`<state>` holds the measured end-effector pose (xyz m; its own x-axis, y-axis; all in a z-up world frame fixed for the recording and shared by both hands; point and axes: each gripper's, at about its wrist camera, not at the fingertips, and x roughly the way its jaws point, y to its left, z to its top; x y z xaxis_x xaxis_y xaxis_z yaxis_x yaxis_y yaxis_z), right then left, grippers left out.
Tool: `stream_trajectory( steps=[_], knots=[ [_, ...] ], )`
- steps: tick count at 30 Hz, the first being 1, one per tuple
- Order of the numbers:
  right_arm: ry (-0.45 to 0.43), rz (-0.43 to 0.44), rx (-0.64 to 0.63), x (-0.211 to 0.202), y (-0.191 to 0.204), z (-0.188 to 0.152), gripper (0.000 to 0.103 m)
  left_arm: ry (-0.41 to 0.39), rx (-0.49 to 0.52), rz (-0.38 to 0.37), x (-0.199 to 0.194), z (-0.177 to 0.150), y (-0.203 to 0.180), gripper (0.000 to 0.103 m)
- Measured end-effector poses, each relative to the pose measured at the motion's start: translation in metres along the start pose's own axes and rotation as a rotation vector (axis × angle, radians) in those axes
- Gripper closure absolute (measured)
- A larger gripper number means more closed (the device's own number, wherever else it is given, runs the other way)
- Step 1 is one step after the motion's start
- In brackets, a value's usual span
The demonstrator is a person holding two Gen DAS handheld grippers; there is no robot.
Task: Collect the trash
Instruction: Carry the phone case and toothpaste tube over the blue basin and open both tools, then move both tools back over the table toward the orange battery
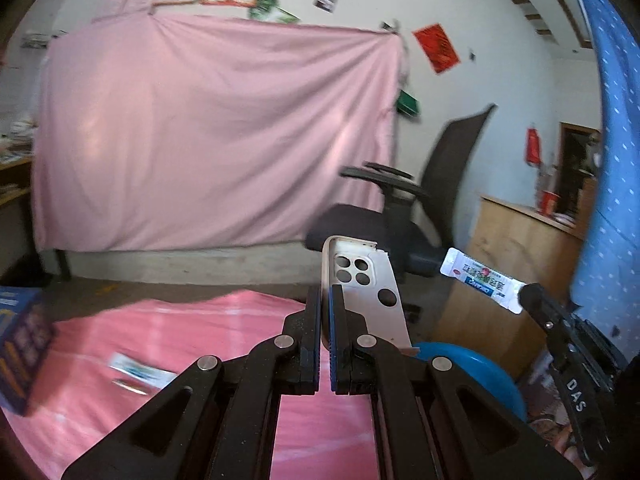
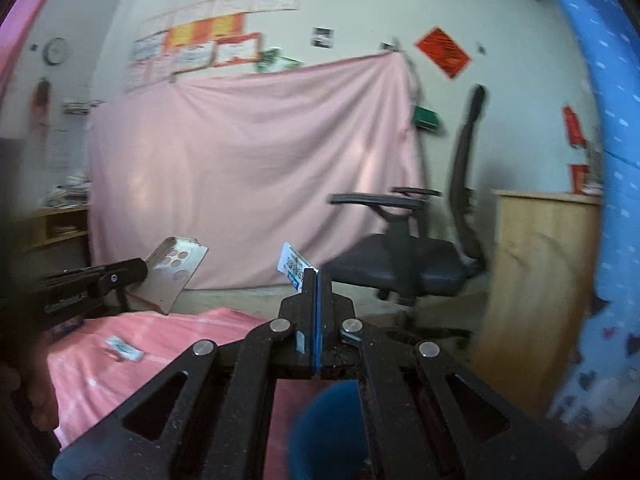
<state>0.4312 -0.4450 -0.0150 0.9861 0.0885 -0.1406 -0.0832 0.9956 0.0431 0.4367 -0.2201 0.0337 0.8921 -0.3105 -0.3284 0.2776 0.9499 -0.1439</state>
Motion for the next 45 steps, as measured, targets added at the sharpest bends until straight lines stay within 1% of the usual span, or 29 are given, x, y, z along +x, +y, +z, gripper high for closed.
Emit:
stream_trajectory(
  steps=[4,5,9,12,14,16,18,20,23,24,26,29,33,35,39,40,41,42,43,44,45],
  knots=[
    [0.088,-0.063,0.064,0.009,-0.033,-0.008,0.079,0.069,0.017,-0.076,0.026,-0.010,-0.035,0.102],
    [0.105,-0.075,0.076,0.012,-0.039,-0.010,0.079,0.098,0.020,-0.099,0.036,-0.014,-0.044,0.102],
    [0.198,-0.099,0.142,0.027,-0.065,-0.023,0.079,0.172,0.010,-0.141,0.061,-0.023,-0.067,0.102],
    [0.253,-0.107,0.164,0.034,-0.076,-0.031,0.079,0.234,0.004,-0.162,0.078,-0.028,-0.078,0.101],
    [0.271,-0.106,0.175,0.035,-0.080,-0.038,0.078,0.276,-0.003,-0.163,0.088,-0.033,-0.080,0.101],
    [0.284,-0.109,0.184,0.037,-0.084,-0.041,0.077,0.302,-0.015,-0.167,0.093,-0.037,-0.081,0.100],
    [0.289,-0.109,0.187,0.039,-0.085,-0.042,0.077,0.337,-0.017,-0.160,0.099,-0.041,-0.081,0.097],
    [0.290,-0.109,0.185,0.041,-0.086,-0.043,0.076,0.354,-0.026,-0.162,0.103,-0.041,-0.079,0.091],
    [0.293,-0.106,0.182,0.044,-0.086,-0.043,0.071,0.346,-0.035,-0.162,0.101,-0.042,-0.074,0.084],
    [0.294,-0.106,0.181,0.044,-0.086,-0.043,0.070,0.340,-0.039,-0.161,0.101,-0.040,-0.073,0.083],
    [0.292,-0.100,0.180,0.045,-0.086,-0.044,0.063,0.333,-0.044,-0.156,0.095,-0.041,-0.067,0.083],
    [0.272,-0.090,0.183,0.044,-0.085,-0.041,0.047,0.315,-0.054,-0.137,0.089,-0.040,-0.057,0.083],
    [0.209,-0.063,0.182,0.038,-0.076,-0.032,0.037,0.266,-0.069,-0.099,0.074,-0.034,-0.039,0.080],
    [0.179,-0.049,0.171,0.035,-0.068,-0.028,0.028,0.237,-0.079,-0.079,0.066,-0.031,-0.030,0.074],
    [0.114,-0.023,0.151,0.028,-0.052,-0.018,0.017,0.153,-0.097,-0.026,0.045,-0.021,-0.012,0.067],
    [0.102,-0.017,0.151,0.027,-0.048,-0.016,0.013,0.126,-0.097,-0.007,0.038,-0.019,-0.006,0.064],
    [0.088,-0.009,0.152,0.026,-0.044,-0.013,0.009,0.100,-0.097,0.010,0.031,-0.017,-0.001,0.059],
    [0.079,-0.004,0.151,0.025,-0.040,-0.012,0.007,0.073,-0.100,0.030,0.025,-0.015,0.005,0.056],
    [0.065,0.004,0.147,0.024,-0.035,-0.010,0.004,0.045,-0.107,0.052,0.018,-0.014,0.011,0.049],
    [0.055,0.011,0.142,0.023,-0.031,-0.009,0.002,0.017,-0.114,0.073,0.011,-0.013,0.018,0.045],
    [0.042,0.021,0.131,0.022,-0.023,-0.007,0.000,-0.003,-0.119,0.088,0.006,-0.013,0.024,0.043]
  ],
)
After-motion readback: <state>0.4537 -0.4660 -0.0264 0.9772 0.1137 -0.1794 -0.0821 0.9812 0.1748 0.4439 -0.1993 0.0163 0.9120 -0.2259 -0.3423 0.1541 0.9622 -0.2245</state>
